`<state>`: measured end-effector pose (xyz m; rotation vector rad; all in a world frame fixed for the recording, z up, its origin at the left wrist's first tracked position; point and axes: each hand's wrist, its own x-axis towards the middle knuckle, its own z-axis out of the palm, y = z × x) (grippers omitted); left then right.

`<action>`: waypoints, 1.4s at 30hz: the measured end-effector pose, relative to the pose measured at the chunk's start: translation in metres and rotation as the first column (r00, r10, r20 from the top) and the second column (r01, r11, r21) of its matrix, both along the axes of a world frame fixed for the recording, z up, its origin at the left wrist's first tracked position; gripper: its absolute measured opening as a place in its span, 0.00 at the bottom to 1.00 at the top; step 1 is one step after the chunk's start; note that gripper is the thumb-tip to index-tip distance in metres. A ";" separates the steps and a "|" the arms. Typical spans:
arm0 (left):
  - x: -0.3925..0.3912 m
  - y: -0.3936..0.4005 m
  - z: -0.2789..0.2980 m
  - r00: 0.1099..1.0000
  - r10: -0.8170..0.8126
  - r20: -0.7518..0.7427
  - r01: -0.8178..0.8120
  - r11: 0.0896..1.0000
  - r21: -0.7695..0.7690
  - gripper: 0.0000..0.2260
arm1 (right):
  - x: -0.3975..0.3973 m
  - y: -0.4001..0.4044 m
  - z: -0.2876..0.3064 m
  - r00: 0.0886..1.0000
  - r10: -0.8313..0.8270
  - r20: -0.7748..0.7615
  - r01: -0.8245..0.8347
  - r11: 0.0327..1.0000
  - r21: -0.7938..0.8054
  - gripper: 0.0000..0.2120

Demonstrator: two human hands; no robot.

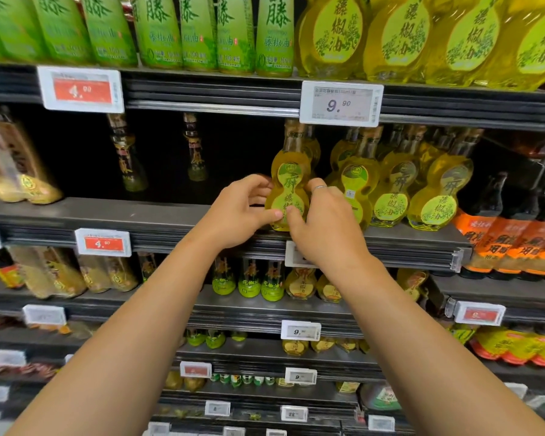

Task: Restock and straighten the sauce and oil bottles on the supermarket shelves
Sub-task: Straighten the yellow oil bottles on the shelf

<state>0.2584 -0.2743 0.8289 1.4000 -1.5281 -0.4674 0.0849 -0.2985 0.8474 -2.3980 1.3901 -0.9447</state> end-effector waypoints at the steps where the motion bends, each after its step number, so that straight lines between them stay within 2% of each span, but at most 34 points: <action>1: -0.001 -0.002 -0.001 1.000 0.015 0.012 -0.015 1.000 -0.007 0.18 | 0.002 0.002 0.000 1.000 -0.017 -0.018 0.016 1.000 -0.025 0.20; 4: -0.005 -0.006 -0.003 0.996 0.050 0.070 -0.048 0.998 -0.029 0.18 | 0.005 0.006 -0.005 0.999 -0.027 -0.047 0.025 0.999 -0.047 0.25; 8: -0.006 -0.011 -0.006 0.993 0.070 0.093 -0.067 0.997 -0.037 0.18 | -0.006 0.008 -0.009 1.000 0.029 0.009 -0.029 0.999 -0.018 0.30; 12: -0.010 -0.012 -0.006 0.991 0.074 0.112 -0.068 0.996 -0.053 0.19 | -0.031 0.009 -0.007 0.997 0.027 0.075 -0.022 0.998 -0.063 0.24; 14: -0.011 -0.014 -0.008 0.988 0.100 0.120 -0.093 0.994 -0.065 0.19 | -0.047 0.007 -0.008 0.986 -0.018 0.166 0.038 0.992 -0.122 0.18; 16: -0.011 -0.016 -0.010 0.984 0.125 0.127 -0.118 0.991 -0.059 0.20 | -0.060 0.000 -0.010 0.956 -0.080 0.284 0.121 0.984 -0.131 0.18; 18: -0.011 -0.016 -0.012 0.985 0.123 0.125 -0.118 0.992 -0.048 0.20 | -0.067 -0.009 -0.012 0.928 -0.136 0.348 0.170 0.983 -0.070 0.26; 21: -0.013 -0.017 -0.011 0.985 0.126 0.117 -0.122 0.992 -0.037 0.20 | -0.069 -0.024 -0.015 0.921 -0.150 0.361 0.140 0.989 0.053 0.33; 25: -0.020 -0.019 -0.010 0.985 0.128 0.117 -0.125 0.992 -0.034 0.20 | -0.070 -0.032 -0.022 0.947 -0.116 0.298 0.087 0.990 0.106 0.32; 29: -0.031 -0.018 -0.006 0.973 0.170 0.156 -0.164 0.985 -0.051 0.23 | -0.075 -0.035 -0.022 0.944 -0.105 0.312 0.068 0.990 0.126 0.29; 30: -0.035 -0.015 -0.006 0.961 0.219 0.171 -0.208 0.975 -0.080 0.25 | -0.077 -0.035 -0.021 0.945 -0.105 0.310 0.067 0.989 0.133 0.29; 32: -0.048 -0.004 -0.005 0.917 0.357 0.177 -0.308 0.917 -0.252 0.25 | -0.083 -0.036 -0.020 0.945 -0.101 0.311 0.062 0.989 0.133 0.30; 34: -0.076 0.008 -0.003 0.911 0.382 0.154 -0.287 0.857 -0.427 0.19 | -0.088 -0.034 -0.019 0.945 -0.089 0.315 0.058 0.992 0.109 0.29; 35: -0.093 0.012 -0.002 0.923 0.345 0.171 -0.241 0.863 -0.444 0.17 | -0.089 -0.033 -0.020 0.944 -0.079 0.321 0.051 0.994 0.094 0.28; 38: -0.139 0.010 -0.001 0.940 0.261 0.221 -0.181 0.928 -0.326 0.18 | -0.092 -0.030 -0.022 0.937 -0.047 0.345 0.029 0.998 0.056 0.24; 42: -0.158 0.002 0.002 0.934 0.313 0.172 -0.273 0.937 -0.219 0.23 | -0.095 -0.029 -0.024 0.947 -0.018 0.321 0.000 0.998 0.056 0.27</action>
